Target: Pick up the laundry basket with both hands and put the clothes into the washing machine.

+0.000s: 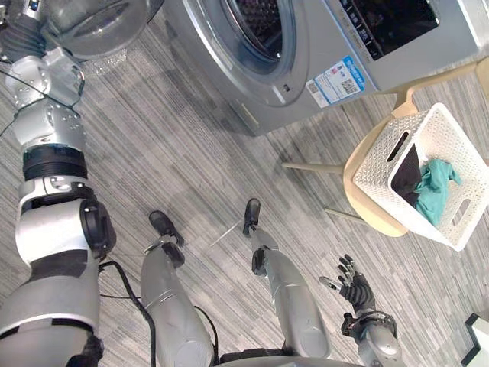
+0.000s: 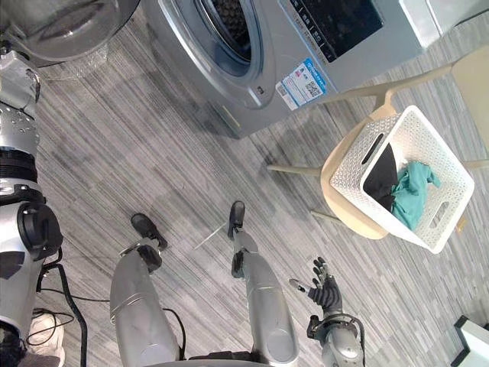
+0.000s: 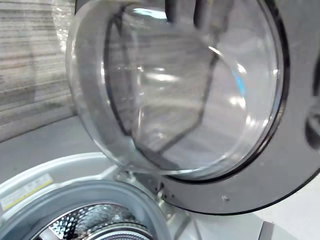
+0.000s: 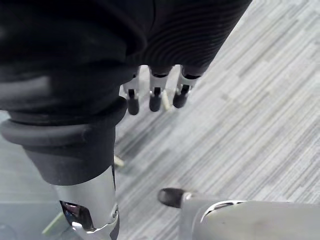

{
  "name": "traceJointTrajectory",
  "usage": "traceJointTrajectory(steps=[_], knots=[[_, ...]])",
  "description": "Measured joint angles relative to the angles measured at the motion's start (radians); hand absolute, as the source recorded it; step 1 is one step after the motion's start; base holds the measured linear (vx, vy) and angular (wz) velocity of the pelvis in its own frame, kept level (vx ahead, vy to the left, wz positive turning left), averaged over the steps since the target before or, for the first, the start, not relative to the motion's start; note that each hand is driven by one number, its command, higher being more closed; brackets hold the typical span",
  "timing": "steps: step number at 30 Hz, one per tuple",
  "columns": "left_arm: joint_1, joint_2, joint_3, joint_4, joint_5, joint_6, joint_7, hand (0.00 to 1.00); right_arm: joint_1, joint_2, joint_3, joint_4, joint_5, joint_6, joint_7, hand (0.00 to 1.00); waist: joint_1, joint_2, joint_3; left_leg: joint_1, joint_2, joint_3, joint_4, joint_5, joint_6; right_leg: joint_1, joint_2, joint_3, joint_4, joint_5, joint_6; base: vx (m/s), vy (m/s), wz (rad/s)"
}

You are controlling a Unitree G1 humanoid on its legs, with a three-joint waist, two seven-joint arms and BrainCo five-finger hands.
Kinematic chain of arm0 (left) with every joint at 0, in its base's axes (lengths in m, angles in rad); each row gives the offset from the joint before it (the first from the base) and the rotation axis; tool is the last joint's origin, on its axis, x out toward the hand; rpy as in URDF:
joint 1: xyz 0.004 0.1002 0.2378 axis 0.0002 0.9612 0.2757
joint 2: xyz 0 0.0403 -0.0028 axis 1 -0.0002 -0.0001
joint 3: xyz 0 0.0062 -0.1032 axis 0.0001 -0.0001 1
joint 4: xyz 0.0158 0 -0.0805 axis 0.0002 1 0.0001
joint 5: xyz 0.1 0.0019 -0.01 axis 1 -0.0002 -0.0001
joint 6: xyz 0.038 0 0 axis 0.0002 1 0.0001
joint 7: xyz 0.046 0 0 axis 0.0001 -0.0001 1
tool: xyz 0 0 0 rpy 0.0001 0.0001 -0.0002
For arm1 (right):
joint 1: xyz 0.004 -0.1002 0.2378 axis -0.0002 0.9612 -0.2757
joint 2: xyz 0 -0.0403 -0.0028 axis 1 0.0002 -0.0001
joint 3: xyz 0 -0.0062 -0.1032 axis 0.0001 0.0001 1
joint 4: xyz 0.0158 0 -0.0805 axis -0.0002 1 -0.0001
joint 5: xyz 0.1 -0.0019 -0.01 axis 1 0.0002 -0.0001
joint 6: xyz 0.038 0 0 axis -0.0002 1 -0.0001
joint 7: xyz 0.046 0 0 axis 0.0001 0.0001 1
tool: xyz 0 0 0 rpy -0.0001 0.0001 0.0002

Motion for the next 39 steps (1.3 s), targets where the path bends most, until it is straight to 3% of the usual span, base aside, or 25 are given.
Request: traceJointTrajectory(steps=[5, 7, 12, 13, 16, 18, 20, 23, 30, 32, 35, 36, 37, 38, 39], knots=[[0.116, 0.022, 0.054, -0.068, 0.068, 0.000, -0.002, 0.00, -0.007, -0.003, -0.002, 0.050, -0.003, 0.005, 0.002, 0.00, 0.009, 0.003, -0.001, 0.065, -0.028, 0.009, -0.030, 0.013, -0.009, 0.024, -0.017, -0.003, 0.049, -0.039, -0.003, 0.04, 0.022, 0.11], [0.234, -0.006, 0.061, -0.109, 0.120, -0.005, -0.006, 0.00, -0.019, -0.003, -0.016, 0.088, -0.005, 0.007, 0.002, 0.00, 0.008, 0.012, -0.007, 0.112, -0.047, 0.007, -0.053, 0.020, -0.010, 0.061, -0.031, -0.012, 0.069, -0.063, -0.001, 0.09, 0.039, 0.29], [0.583, -0.289, 0.092, -0.055, 0.239, -0.015, -0.061, 0.00, -0.131, -0.028, -0.088, 0.310, -0.025, 0.033, -0.005, 0.00, 0.030, 0.070, -0.053, 0.318, -0.114, 0.021, -0.130, 0.020, -0.011, 0.226, -0.086, -0.035, 0.123, -0.150, 0.011, 0.13, 0.049, 0.41], [0.696, -0.389, 0.090, -0.018, 0.252, -0.014, -0.072, 0.00, -0.162, -0.036, -0.090, 0.373, -0.044, 0.040, -0.005, 0.00, 0.035, 0.089, -0.090, 0.379, -0.142, 0.024, -0.166, 0.024, -0.015, 0.269, -0.105, -0.037, 0.138, -0.172, 0.015, 0.10, 0.007, 0.41], [0.912, -0.541, 0.040, 0.045, 0.293, -0.014, -0.080, 0.00, -0.216, -0.037, -0.120, 0.492, -0.050, 0.048, -0.007, 0.00, 0.035, 0.127, -0.173, 0.485, -0.209, 0.022, -0.271, 0.058, -0.021, 0.343, -0.145, -0.059, 0.143, -0.208, 0.028, 0.11, -0.021, 0.40], [1.032, -0.601, 0.008, 0.101, 0.360, -0.018, -0.088, 0.00, -0.248, -0.037, -0.156, 0.597, -0.051, 0.047, -0.026, 0.00, 0.036, 0.153, -0.221, 0.553, -0.252, -0.004, -0.358, 0.092, -0.026, 0.398, -0.166, -0.078, 0.132, -0.223, 0.038, 0.08, -0.039, 0.48], [1.146, -0.631, 0.001, 0.149, 0.362, -0.021, -0.092, 0.00, -0.269, -0.036, -0.201, 0.701, -0.070, 0.051, -0.034, 0.00, 0.038, 0.184, -0.257, 0.608, -0.280, -0.039, -0.433, 0.125, -0.030, 0.459, -0.175, -0.115, 0.109, -0.231, 0.041, 0.05, -0.071, 0.57], [1.268, -0.635, 0.003, 0.183, 0.350, -0.040, -0.113, 0.00, -0.274, -0.035, -0.243, 0.797, -0.088, 0.056, -0.041, 0.00, 0.039, 0.207, -0.286, 0.662, -0.302, -0.094, -0.513, 0.172, -0.033, 0.539, -0.177, -0.178, 0.076, -0.234, 0.044, 0.01, -0.044, 0.66], [1.426, -0.654, 0.093, 0.270, 0.319, -0.052, -0.169, 0.00, -0.282, 0.004, -0.284, 0.927, -0.097, 0.057, -0.037, 0.00, 0.046, 0.202, -0.369, 0.766, -0.319, -0.171, -0.578, 0.202, -0.033, 0.711, -0.159, -0.256, -0.023, -0.227, 0.048, 0.02, -0.011, 0.38], [1.438, -0.656, 0.094, 0.281, 0.309, -0.049, -0.181, 0.00, -0.298, 0.000, -0.281, 0.957, -0.130, 0.057, -0.025, 0.00, 0.062, 0.203, -0.368, 0.774, -0.313, -0.191, -0.538, 0.197, -0.033, 0.753, -0.151, -0.262, -0.040, -0.226, 0.045, -0.06, -0.036, 0.31], [1.443, -0.661, 0.086, 0.267, 0.258, -0.050, -0.192, 0.00, -0.349, -0.016, -0.218, 1.001, -0.171, 0.073, -0.020, 0.00, 0.065, 0.215, -0.355, 0.610, -0.306, -0.279, -0.269, 0.199, -0.022, 0.769, -0.140, -0.279, -0.049, -0.243, 0.036, -0.16, -0.070, 0.58], [1.448, -0.676, 0.069, 0.245, 0.218, -0.052, -0.192, 0.00, -0.369, -0.041, -0.188, 1.018, -0.184, 0.078, -0.019, 0.00, 0.068, 0.243, -0.354, 0.547, -0.307, -0.303, -0.210, 0.240, -0.031, 0.767, -0.130, -0.285, -0.047, -0.241, 0.019, -0.17, 0.004, 0.85], [1.445, -0.675, 0.055, 0.231, 0.182, -0.058, -0.192, 0.00, -0.378, -0.054, -0.186, 1.030, -0.197, 0.076, -0.020, 0.00, 0.063, 0.214, -0.360, 0.533, -0.330, -0.302, -0.238, 0.282, -0.040, 0.744, -0.157, -0.288, -0.052, -0.229, -0.016, -0.16, 0.064, 0.81], [1.432, -0.676, 0.051, 0.226, 0.172, -0.060, -0.192, 0.00, -0.390, -0.058, -0.190, 1.034, -0.199, 0.076, -0.022, 0.00, 0.069, 0.222, -0.350, 0.487, -0.316, -0.279, -0.095, 0.220, 0.003, 0.728, -0.166, -0.300, -0.038, -0.224, -0.016, -0.15, 0.108, 0.37], [1.433, -0.686, 0.050, 0.226, 0.166, -0.059, -0.194, 0.00, -0.409, -0.079, -0.193, 1.034, -0.201, 0.076, -0.025, 0.00, 0.093, 0.249, -0.336, 0.436, -0.275, -0.243, 0.171, 0.148, 0.029, 0.707, -0.166, -0.290, -0.019, -0.220, -0.020, -0.16, 0.137, -0.19]])
